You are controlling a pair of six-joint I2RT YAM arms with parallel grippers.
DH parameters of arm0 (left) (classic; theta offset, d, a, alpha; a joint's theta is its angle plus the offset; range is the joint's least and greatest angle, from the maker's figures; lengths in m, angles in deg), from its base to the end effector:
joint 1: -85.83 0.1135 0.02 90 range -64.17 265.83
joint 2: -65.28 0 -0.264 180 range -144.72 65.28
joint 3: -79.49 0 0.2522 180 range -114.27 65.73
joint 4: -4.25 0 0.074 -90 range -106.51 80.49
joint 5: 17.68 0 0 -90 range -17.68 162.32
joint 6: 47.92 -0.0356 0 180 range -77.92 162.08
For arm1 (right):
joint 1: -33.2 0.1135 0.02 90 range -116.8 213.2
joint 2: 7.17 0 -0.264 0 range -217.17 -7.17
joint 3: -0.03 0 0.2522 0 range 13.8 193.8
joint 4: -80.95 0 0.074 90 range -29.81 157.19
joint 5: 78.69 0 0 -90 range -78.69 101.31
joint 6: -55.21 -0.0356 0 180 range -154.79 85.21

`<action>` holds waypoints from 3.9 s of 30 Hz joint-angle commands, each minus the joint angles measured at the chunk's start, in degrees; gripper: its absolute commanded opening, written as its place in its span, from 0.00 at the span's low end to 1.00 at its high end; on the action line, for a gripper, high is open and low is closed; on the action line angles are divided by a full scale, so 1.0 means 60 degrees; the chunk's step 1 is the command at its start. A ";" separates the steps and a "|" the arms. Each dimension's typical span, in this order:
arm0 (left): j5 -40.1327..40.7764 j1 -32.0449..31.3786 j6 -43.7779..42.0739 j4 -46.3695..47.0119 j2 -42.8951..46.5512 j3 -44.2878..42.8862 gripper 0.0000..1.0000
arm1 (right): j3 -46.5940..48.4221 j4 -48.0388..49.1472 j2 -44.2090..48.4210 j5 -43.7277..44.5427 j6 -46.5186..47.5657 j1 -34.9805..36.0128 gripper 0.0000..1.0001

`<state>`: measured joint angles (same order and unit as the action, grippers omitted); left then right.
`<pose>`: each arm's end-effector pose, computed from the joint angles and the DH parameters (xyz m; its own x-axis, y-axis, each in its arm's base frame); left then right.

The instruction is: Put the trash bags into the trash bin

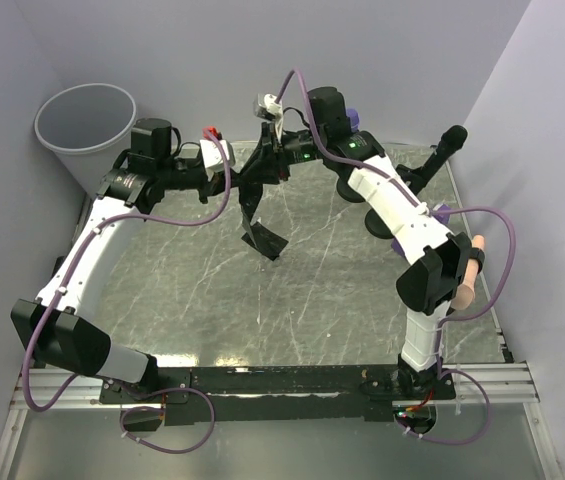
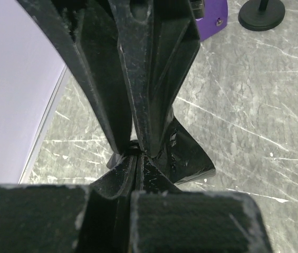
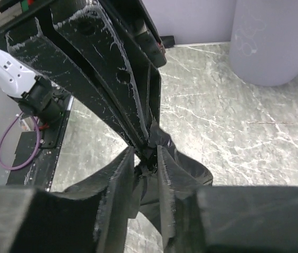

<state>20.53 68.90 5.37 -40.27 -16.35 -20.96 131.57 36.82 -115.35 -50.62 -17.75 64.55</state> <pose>0.2854 -0.1161 0.4144 0.1800 0.3317 -0.9261 0.9354 0.2336 0.2655 0.3413 0.2447 0.4321 -0.0113 -0.1684 -0.9857 -0.9965 -0.0802 0.0252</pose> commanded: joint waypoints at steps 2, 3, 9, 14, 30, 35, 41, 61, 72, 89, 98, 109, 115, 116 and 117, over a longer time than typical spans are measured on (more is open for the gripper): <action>-0.0480 0.0009 -0.0195 0.0293 0.0230 -0.0331 0.01 | 0.0380 0.0433 -0.0148 -0.0342 -0.0159 -0.0011 0.23; -0.0465 0.0009 -0.0195 0.0293 0.0259 -0.0331 0.01 | 0.0395 0.0433 -0.0149 -0.0328 -0.0173 -0.0011 0.18; -0.0173 0.0009 -0.0181 0.0307 0.0361 -0.0156 0.01 | 0.0176 0.0491 0.0041 -0.0181 -0.0217 -0.0171 0.00; 0.0223 0.0024 0.0156 0.0791 0.0582 0.0211 0.01 | -0.0205 0.0521 0.0349 -0.0109 -0.0261 -0.0406 0.00; 0.0151 0.0053 -0.0355 0.0412 0.0611 0.0270 0.01 | 0.0101 0.1034 0.0496 -0.0166 -0.0687 -0.0495 0.45; -0.0333 0.0038 -0.0561 0.0118 0.0538 0.0006 0.01 | 0.0336 0.0638 0.0160 -0.0326 -0.0247 -0.0172 0.49; -0.0421 0.0038 -0.0869 -0.0219 0.0464 -0.0258 0.01 | 0.0585 0.0623 -0.0133 -0.0591 -0.0247 0.0033 0.50; 0.0970 0.0053 0.0360 0.1405 0.1050 0.0620 0.01 | -0.0293 0.0477 0.0378 0.0548 0.0001 -0.0348 0.00; 0.0942 0.0053 0.0362 0.1422 0.1168 0.0900 0.01 | -0.0191 0.0769 0.0496 0.0934 -0.0304 -0.0406 0.07; 0.0267 0.0053 -0.0327 0.0513 0.0933 0.0416 0.01 | 0.0717 0.0580 -0.0133 -0.0591 -0.0101 0.0033 0.48; 0.0414 0.0053 -0.0108 0.0967 0.1021 0.0401 0.01 | 0.0703 0.0331 -0.0222 -0.0577 0.0016 0.0063 0.47; 0.0414 0.0053 0.0039 0.1069 0.1167 0.0401 0.01 | 0.0688 0.0213 -0.0310 -0.0415 0.0193 0.0165 0.44; 0.0501 0.0053 0.0039 0.1333 0.1328 0.0635 0.01 | 0.0717 0.0257 -0.0412 -0.0474 0.0134 0.0224 0.36; 0.0531 0.0067 0.0010 0.1348 0.1314 0.0650 0.01 | 0.0717 0.0257 -0.0412 -0.0488 0.0134 0.0224 0.34; 0.0517 0.0053 -0.0005 0.1333 0.1329 0.0650 0.01 | 0.0732 0.0272 -0.0427 -0.0503 0.0134 0.0224 0.30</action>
<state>24.56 69.41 5.43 -35.24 -10.80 -15.93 133.80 37.54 -117.25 -52.18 -17.53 65.34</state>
